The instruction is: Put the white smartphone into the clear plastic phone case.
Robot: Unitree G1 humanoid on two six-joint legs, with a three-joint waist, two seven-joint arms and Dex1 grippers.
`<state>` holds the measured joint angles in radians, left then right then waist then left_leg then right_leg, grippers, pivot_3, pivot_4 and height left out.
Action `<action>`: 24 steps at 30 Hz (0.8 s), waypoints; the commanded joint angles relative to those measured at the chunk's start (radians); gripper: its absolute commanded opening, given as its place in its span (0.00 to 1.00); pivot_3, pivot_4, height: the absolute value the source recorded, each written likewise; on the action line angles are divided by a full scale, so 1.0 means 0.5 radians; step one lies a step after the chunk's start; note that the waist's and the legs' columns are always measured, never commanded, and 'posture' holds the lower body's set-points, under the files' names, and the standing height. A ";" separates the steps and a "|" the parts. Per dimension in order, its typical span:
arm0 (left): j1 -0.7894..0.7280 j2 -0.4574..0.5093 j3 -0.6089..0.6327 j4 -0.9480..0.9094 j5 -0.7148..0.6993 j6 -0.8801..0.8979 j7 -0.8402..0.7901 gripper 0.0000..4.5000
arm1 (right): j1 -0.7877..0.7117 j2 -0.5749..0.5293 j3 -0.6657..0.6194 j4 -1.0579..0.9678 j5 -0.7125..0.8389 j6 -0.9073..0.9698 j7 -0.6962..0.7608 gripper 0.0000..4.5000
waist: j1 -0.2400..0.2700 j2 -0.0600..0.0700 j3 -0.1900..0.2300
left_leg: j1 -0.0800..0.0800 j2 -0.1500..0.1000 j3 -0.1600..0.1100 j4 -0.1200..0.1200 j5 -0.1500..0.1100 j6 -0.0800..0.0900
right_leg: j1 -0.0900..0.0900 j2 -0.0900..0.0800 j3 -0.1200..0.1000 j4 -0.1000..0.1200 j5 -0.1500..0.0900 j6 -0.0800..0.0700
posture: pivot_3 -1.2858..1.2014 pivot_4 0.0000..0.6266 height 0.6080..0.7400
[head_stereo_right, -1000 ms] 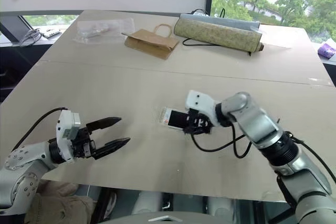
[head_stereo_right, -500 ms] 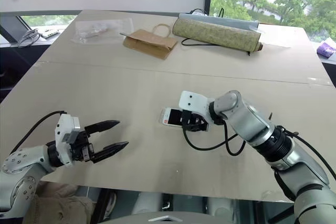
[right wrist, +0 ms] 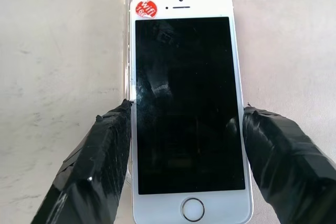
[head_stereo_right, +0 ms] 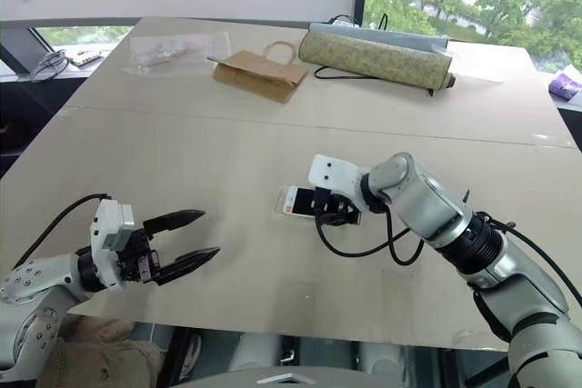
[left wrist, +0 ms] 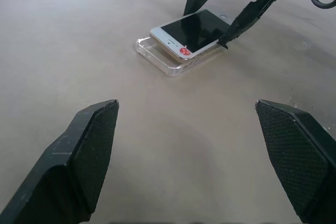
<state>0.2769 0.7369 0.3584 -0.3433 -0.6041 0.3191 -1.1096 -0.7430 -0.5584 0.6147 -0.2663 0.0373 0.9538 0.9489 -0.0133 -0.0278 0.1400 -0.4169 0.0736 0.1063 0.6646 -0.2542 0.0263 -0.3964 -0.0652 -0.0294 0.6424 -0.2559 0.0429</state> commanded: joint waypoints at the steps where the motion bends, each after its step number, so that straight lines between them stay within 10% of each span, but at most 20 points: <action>1: 0.003 0.019 0.060 -0.054 -0.033 -0.034 -0.008 0.97 | -0.019 -0.039 0.053 -0.029 -0.061 -0.029 -0.013 0.65 | 0.000 0.000 0.000 | 0.000 0.000 0.000 0.000 0.000 0.000 | 0.000 0.000 0.000 0.000 0.000 0.000 | 0.52 0.24 1.00; 13: 0.009 0.007 0.049 -0.062 -0.023 -0.043 0.012 0.97 | -0.017 -0.063 0.093 -0.103 -0.088 -0.019 0.021 0.65 | 0.000 0.000 0.000 | 0.000 0.000 0.000 0.000 0.000 0.000 | 0.000 0.000 0.000 0.000 0.000 0.000 | 0.52 0.24 1.00; 17: 0.002 0.008 0.043 -0.061 -0.021 -0.043 0.015 0.97 | -0.021 -0.057 0.090 -0.114 -0.071 -0.007 0.031 0.99 | -0.001 0.000 0.000 | 0.000 0.000 0.000 0.000 0.000 0.000 | 0.000 0.000 0.000 0.000 0.000 -0.001 | 0.52 0.24 1.00; 24: -0.052 0.009 0.013 -0.027 0.012 -0.044 0.037 0.97 | -0.039 -0.039 -0.024 -0.212 0.018 0.072 0.029 0.99 | 0.000 0.000 0.000 | 0.000 0.000 0.000 0.000 0.000 0.000 | 0.000 0.000 0.000 0.000 -0.001 -0.001 | 0.52 0.24 1.00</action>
<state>0.2671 0.7367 0.3564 -0.3430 -0.5964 0.3145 -1.1028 -0.7421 -0.5816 0.6608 -0.3091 0.0173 0.9650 0.9572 -0.0134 -0.0276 0.1402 -0.4167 0.0737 0.1062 0.6644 -0.2543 0.0263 -0.3965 -0.0655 -0.0296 0.6423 -0.2562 0.0424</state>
